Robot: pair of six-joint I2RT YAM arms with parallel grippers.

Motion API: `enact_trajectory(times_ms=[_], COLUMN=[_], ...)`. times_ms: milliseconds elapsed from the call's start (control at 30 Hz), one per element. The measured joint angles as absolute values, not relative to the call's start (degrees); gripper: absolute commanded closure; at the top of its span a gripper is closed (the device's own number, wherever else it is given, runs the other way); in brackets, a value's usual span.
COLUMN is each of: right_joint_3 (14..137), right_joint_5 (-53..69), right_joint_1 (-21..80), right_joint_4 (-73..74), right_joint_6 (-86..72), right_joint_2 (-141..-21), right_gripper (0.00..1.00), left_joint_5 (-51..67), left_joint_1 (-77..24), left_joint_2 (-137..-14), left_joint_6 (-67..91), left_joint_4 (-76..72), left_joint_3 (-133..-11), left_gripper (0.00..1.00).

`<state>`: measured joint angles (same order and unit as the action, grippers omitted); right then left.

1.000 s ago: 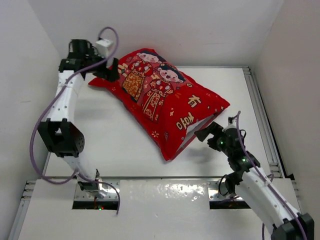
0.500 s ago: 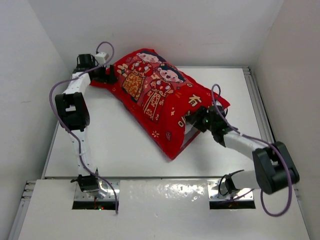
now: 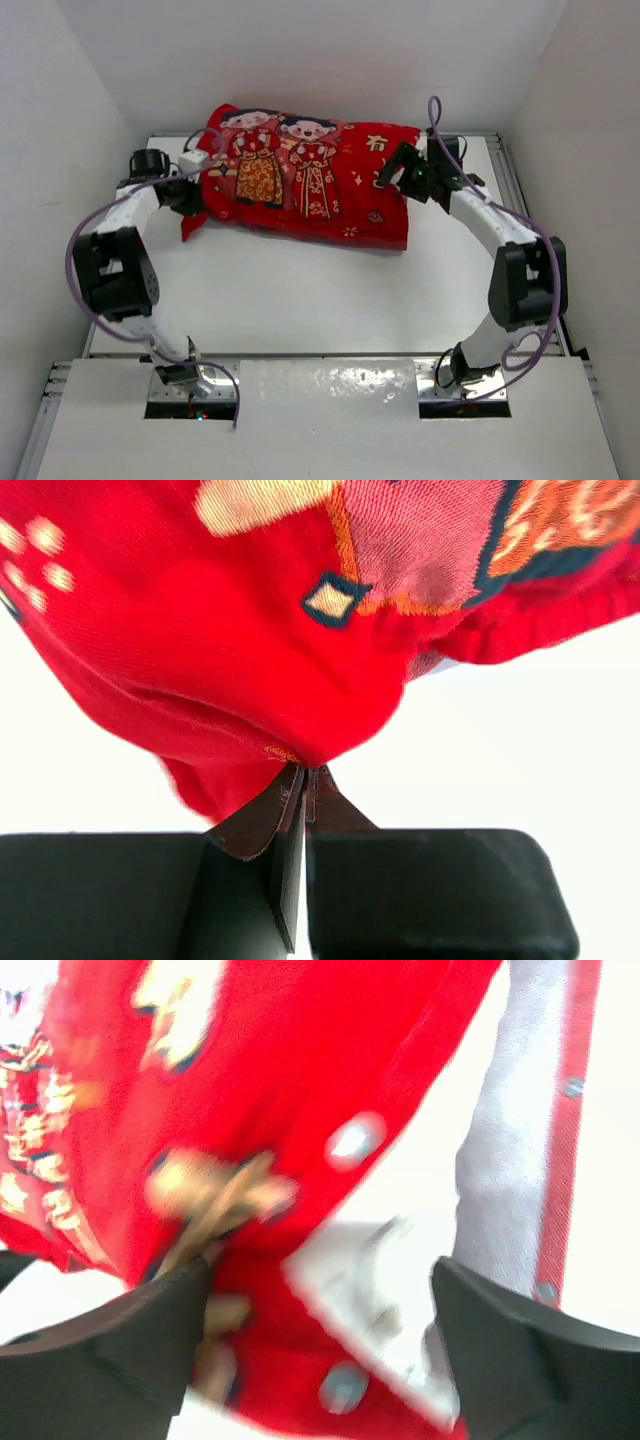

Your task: Put the pillow into the pillowcase

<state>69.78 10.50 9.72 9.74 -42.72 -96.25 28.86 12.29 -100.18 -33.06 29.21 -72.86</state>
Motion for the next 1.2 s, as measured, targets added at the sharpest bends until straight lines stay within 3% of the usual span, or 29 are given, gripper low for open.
enact_trajectory(times_ms=[67, 133, 167, 200, 267, 333, 367, 400, 433, 567, 767, 867, 900, 933, 967, 1033, 1067, 1200], right_joint_3=[66.5, 60.6, 57.1, 54.2, 50.3, 49.7, 49.8, 49.8, 49.8, 46.5, 46.3, 48.3, 48.8, 48.8, 48.8, 47.8, 46.6, 43.1], right_joint_5=[11.5, 14.0, 15.8, 17.5, 21.2, 25.1, 26.5, 27.4, 27.7, 25.6, 23.2, 22.3, 22.0, 21.3, 20.9, 19.5, 18.9, 18.6], right_joint_1=[8.6, 6.7, 5.2, 3.7, 1.0, -0.4, -0.1, 0.4, 1.3, 2.8, 1.5, 3.5, 4.2, 4.6, 5.0, 4.6, 3.8, -1.8], right_joint_4=[9.2, 7.3, 6.3, 5.6, 3.7, 3.9, 4.2, 4.9, 5.8, 4.8, -0.3, -1.5, -1.6, -1.7, -1.3, -1.8, -2.0, -1.1], right_joint_6=[-42.2, -41.8, -41.9, -41.9, -41.8, -39.8, -38.3, -36.9, -35.3, -33.6, -37.0, -39.4, -40.2, -40.8, -41.5, -43.1, -43.8, -44.9], right_joint_2=[-92.5, -87.3, -84.4, -82.1, -79.6, -79.6, -79.7, -79.3, -78.6, -72.7, -81.2, -89.4, -91.1, -91.9, -92.1, -90.8, -89.3, -82.3], right_gripper=[0.01, 0.01, 0.01, 0.01, 0.01, 0.01, 0.01, 0.01, 0.01, 0.01, 0.01, 0.26, 0.55, 0.71, 0.85, 1.00, 1.00, 1.00], left_joint_5=[28.4, 28.3, 28.3, 28.3, 28.4, 28.5, 28.7, 28.8, 29.1, 31.2, 32.2, 32.1, 32.0, 31.4, 30.6, 28.6, 27.6, 27.3], left_joint_1=[13.6, 14.3, 14.3, 14.3, 14.5, 14.8, 15.1, 15.6, 16.3, 20.8, 26.0, 22.9, 21.5, 20.6, 19.7, 18.4, 18.4, 19.5], left_joint_2=[-95.5, -92.8, -91.9, -91.2, -90.7, -90.8, -91.0, -91.1, -91.2, -90.7, -89.1, -93.2, -95.4, -97.7, -99.9, -103.9, -105.4, -105.4], left_joint_6=[-34.8, -36.3, -37.0, -37.7, -38.3, -38.9, -39.1, -39.9, -40.2, -41.3, -33.6, -31.0, -30.0, -29.2, -28.3, -27.3, -27.4, -28.7], left_joint_4=[32.1, 34.7, 35.9, 37.1, 38.9, 42.3, 44.7, 47.3, 49.8, 54.7, 43.2, 37.3, 35.6, 34.3, 33.5, 33.2, 33.7, 35.8], left_joint_3=[-70.8, -70.0, -69.7, -69.5, -69.6, -71.0, -72.5, -74.5, -76.8, -85.4, -85.8, -86.2, -86.3, -86.3, -86.3, -86.3, -86.2, -84.0], left_gripper=[1.00, 0.88, 0.73, 0.64, 0.55, 0.40, 0.20, 0.17, 0.03, 0.00, 0.00, 0.00, 0.02, 0.08, 0.44, 0.80, 1.00, 1.00])
